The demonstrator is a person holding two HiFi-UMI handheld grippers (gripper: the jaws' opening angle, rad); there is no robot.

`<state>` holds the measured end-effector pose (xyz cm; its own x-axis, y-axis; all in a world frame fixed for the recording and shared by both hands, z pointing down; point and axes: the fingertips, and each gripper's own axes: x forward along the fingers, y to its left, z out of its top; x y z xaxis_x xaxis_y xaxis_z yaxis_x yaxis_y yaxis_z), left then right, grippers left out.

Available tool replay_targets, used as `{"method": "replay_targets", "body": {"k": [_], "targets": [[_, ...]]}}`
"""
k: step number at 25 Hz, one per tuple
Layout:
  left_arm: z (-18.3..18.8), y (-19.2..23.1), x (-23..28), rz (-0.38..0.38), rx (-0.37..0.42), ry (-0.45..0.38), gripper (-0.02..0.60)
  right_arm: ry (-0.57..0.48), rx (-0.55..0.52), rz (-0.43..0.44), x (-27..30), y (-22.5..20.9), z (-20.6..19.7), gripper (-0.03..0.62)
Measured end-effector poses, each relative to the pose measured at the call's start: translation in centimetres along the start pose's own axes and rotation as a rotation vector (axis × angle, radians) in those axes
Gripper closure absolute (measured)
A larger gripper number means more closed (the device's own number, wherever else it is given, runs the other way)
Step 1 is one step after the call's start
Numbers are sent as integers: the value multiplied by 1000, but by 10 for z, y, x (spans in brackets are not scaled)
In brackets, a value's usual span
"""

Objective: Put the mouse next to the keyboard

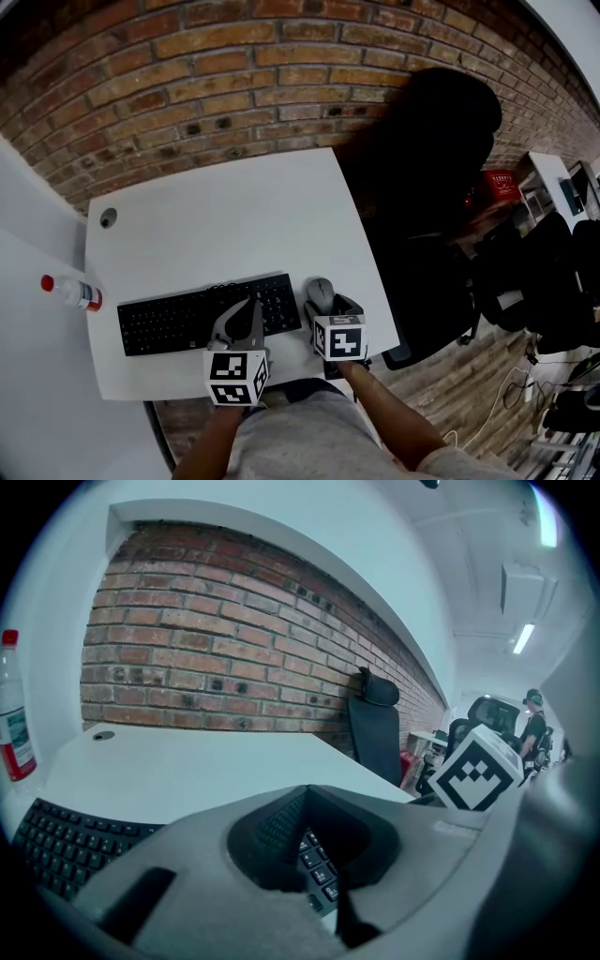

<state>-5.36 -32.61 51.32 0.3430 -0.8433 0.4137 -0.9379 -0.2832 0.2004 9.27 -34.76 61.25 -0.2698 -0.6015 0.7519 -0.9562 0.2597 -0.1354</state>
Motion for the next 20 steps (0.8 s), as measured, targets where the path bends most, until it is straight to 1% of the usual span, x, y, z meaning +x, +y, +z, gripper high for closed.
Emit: {"method": "replay_targets", "body": {"k": [6,10,14,17,20], "targets": [[3,3,-6,10,5,-5,588,-12,8,-32,2,0,1,281],[1,6,-12,17,0,-9,588,-5,2,-26,3,2,1,279],[2,9,-18,17,-12,-17,588,0,35,-13,-3,2,4,279],[3,10,-22,17,-18,-23,588,-9,34,-4,-8,2,9,279],[4,11,-28,17,-27,-28,588,-27,27,5,-17,6,15,298]]}}
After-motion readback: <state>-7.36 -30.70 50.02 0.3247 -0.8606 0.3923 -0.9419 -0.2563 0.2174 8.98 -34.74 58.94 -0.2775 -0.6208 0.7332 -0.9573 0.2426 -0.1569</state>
